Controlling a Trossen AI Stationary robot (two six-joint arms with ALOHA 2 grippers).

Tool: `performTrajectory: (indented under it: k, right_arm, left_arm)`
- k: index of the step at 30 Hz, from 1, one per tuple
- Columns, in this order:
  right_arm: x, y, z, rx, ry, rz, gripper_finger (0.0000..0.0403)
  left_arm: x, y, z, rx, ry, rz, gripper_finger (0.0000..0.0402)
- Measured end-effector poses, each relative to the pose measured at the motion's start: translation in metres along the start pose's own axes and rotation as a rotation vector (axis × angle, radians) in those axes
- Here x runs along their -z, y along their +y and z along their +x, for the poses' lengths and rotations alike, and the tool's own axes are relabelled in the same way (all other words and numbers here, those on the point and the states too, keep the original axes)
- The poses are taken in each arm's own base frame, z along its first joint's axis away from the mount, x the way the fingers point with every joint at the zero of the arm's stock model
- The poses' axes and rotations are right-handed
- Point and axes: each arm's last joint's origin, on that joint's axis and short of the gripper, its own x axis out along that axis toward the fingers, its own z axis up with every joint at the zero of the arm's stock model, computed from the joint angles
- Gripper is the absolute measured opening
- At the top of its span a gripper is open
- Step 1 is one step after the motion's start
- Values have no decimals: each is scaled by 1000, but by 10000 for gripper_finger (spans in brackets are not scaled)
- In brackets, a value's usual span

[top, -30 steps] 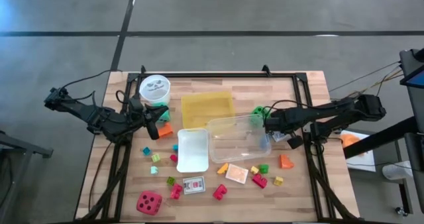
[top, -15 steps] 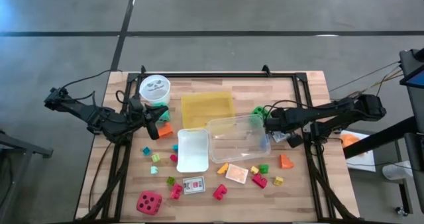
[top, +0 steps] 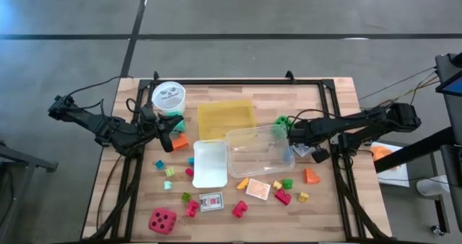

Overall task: Pick & Place Toys
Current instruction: Put the blue game card pack into the transparent bin

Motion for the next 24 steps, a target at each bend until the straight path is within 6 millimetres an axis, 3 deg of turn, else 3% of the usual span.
performTrajectory:
  k: [24]
  right_arm:
    - [2, -2, 15, 9, 10, -37, 396]
  left_arm:
    - [0, 0, 0, 0, 0, -7, 14]
